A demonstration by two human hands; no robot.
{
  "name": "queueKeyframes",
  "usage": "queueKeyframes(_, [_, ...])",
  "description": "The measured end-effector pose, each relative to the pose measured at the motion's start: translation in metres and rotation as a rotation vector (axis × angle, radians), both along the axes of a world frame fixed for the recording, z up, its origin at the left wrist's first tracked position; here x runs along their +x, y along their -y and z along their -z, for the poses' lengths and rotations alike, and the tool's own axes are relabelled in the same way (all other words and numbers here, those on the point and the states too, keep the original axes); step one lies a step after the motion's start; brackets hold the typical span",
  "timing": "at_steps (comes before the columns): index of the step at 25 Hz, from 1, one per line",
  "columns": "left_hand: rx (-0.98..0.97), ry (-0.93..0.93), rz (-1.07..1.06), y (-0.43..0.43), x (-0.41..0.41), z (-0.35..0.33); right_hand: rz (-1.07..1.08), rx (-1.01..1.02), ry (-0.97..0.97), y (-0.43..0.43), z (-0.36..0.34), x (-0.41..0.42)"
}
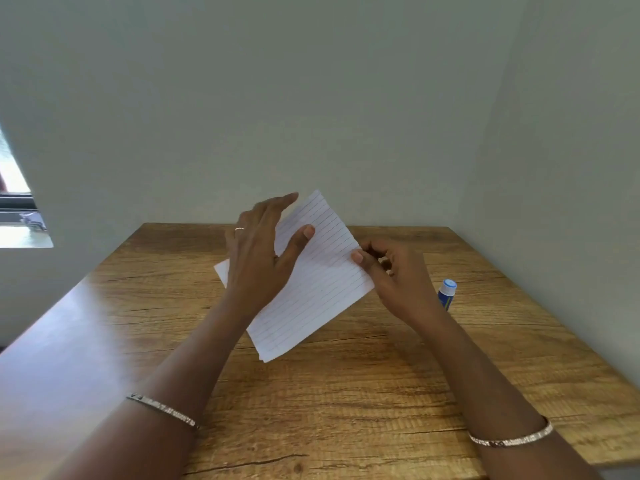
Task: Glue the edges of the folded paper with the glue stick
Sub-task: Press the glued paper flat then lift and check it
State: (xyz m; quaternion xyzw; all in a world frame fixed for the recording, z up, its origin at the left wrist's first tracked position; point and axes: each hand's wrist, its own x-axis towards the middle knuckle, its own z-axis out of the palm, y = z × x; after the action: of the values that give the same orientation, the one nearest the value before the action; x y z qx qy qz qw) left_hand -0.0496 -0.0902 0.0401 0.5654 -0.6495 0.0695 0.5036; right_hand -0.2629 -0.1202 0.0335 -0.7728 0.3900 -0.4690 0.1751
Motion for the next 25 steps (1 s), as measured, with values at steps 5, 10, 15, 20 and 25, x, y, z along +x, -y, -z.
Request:
queueKeyframes(5, [-0.093,-0.165,0.051,-0.003,-0.004,-0.007,0.004,-0.132,-0.125,-0.001,0.004,0.006])
queueKeyframes(10, [-0.099,-0.11,0.07,0.001,-0.004,-0.004,-0.026,-0.111,-0.053,-0.004,0.002,0.006])
queueKeyframes(15, [-0.091,-0.237,0.152,-0.004,-0.008,-0.007,0.064,-0.176,0.018,-0.006,-0.002,0.007])
queueKeyframes(20, [-0.027,-0.187,0.305,-0.014,-0.02,-0.006,0.057,-0.184,0.021,-0.008,-0.007,0.011])
queueKeyframes(25, [0.004,-0.15,0.249,-0.011,-0.02,-0.003,0.014,-0.042,0.035,-0.007,-0.006,0.009])
